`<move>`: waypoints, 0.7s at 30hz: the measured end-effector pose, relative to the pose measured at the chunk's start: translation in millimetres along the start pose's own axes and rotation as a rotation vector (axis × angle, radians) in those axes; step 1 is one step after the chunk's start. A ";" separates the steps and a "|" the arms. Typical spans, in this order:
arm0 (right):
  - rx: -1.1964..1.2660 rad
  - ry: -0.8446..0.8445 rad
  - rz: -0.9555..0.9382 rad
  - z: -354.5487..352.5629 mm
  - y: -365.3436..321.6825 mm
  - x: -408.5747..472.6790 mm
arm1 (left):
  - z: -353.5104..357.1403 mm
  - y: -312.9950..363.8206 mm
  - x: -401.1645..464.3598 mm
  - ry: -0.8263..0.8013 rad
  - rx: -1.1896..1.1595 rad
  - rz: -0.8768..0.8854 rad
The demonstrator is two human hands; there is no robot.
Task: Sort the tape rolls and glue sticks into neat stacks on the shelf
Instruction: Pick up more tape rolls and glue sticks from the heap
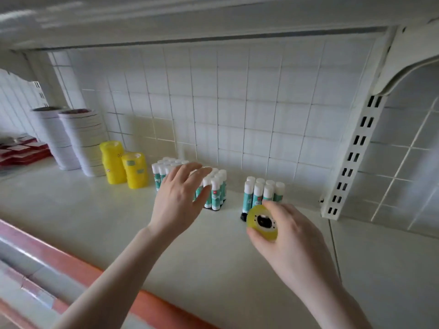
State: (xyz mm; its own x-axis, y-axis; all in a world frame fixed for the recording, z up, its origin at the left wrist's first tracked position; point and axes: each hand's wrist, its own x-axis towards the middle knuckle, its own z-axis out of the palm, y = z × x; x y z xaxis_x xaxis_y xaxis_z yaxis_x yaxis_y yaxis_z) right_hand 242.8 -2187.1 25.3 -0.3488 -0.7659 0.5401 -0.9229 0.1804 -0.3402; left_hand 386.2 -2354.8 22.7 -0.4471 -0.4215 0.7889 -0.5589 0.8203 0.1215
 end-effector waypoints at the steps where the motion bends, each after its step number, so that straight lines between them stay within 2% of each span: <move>1: 0.006 0.009 -0.020 2.1 -9.8 3.5 | -6.4 -12.3 -5.6 0.006 0.014 -0.029; 9: 0.028 -0.015 -0.086 48.8 -95.1 42.6 | -52.3 -126.8 -43.7 -0.016 0.059 -0.265; 21: 0.104 -0.072 -0.066 148.8 -222.4 146.0 | -91.5 -292.2 -67.1 -0.189 0.083 -0.449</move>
State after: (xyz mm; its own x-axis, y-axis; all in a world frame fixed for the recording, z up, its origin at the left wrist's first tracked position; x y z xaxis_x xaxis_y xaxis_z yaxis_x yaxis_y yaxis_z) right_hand 421.4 -2430.9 65.3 -0.2717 -0.8171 0.5085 -0.9203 0.0662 -0.3855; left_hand 643.3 -2530.8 -10.7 -0.2641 -0.7953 0.5457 -0.7758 0.5113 0.3698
